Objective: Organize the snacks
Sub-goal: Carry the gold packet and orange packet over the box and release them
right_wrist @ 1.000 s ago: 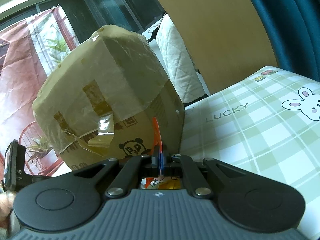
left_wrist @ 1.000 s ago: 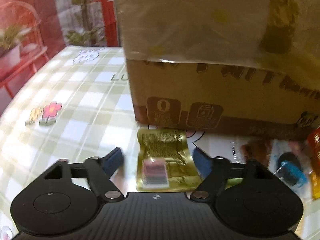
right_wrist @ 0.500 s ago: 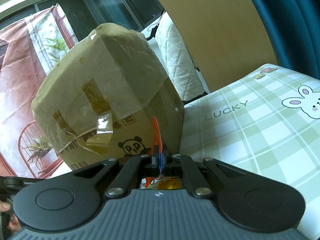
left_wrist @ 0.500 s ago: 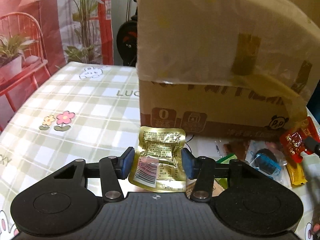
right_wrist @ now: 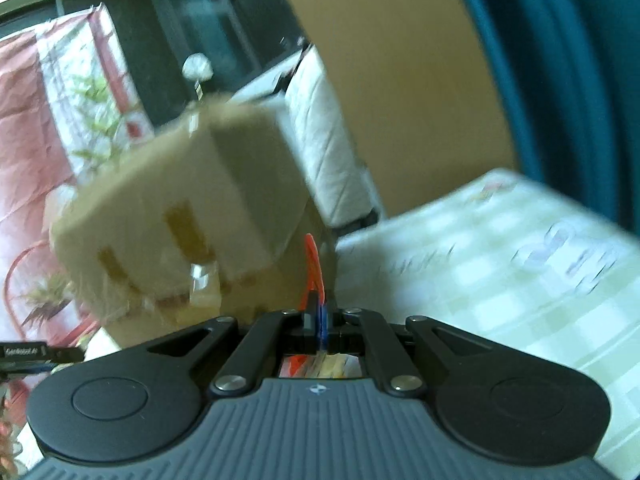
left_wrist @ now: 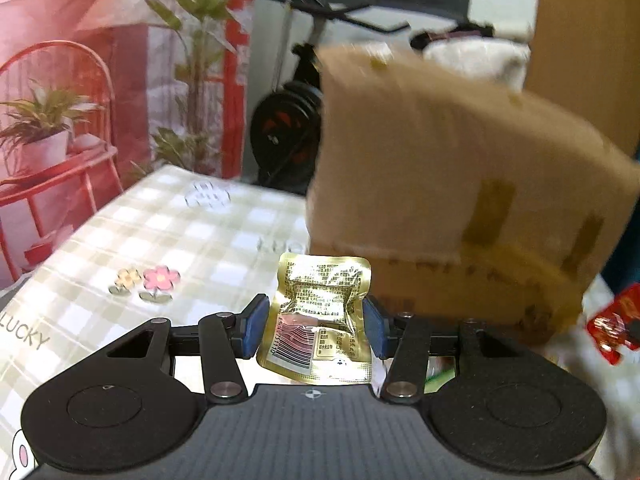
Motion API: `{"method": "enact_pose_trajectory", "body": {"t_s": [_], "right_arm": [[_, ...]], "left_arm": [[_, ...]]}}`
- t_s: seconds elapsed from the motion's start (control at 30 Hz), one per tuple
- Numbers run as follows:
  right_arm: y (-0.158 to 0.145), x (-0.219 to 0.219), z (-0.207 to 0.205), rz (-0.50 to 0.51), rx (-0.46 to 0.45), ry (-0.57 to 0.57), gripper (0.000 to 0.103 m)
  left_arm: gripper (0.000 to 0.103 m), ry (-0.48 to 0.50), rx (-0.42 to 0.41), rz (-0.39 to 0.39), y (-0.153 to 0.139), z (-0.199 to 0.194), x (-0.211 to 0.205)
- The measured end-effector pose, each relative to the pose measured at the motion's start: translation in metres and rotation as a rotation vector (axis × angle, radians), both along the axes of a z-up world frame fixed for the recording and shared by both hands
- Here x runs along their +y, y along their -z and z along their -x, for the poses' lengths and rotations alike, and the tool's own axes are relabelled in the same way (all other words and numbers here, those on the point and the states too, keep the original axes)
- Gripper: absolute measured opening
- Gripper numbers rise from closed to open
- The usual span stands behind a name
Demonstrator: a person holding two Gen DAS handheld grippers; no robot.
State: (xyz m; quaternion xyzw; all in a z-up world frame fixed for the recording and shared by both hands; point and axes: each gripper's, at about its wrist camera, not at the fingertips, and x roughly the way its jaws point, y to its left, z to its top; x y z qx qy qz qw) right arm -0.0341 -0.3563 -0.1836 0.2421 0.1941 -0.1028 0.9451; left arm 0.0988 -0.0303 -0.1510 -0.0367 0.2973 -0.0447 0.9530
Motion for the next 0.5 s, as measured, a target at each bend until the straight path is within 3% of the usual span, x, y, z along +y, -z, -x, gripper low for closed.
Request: {"method": "enact_pose_trajectory", "body": {"t_s": [0.27,0.5], "right_arm": [[-0.073,-0.008,0.01,0.11,-0.152,0.092,0.001],[-0.129,0.005,-0.03,0.158,-0.26,0.012,0.001]], "left_arm": [[0.053,-0.039,-0.148,0.047,-0.045,-0.006,0.016],[0.053,-0.016,-0.314,0.04,-0.103,-0.013,0.003]]}}
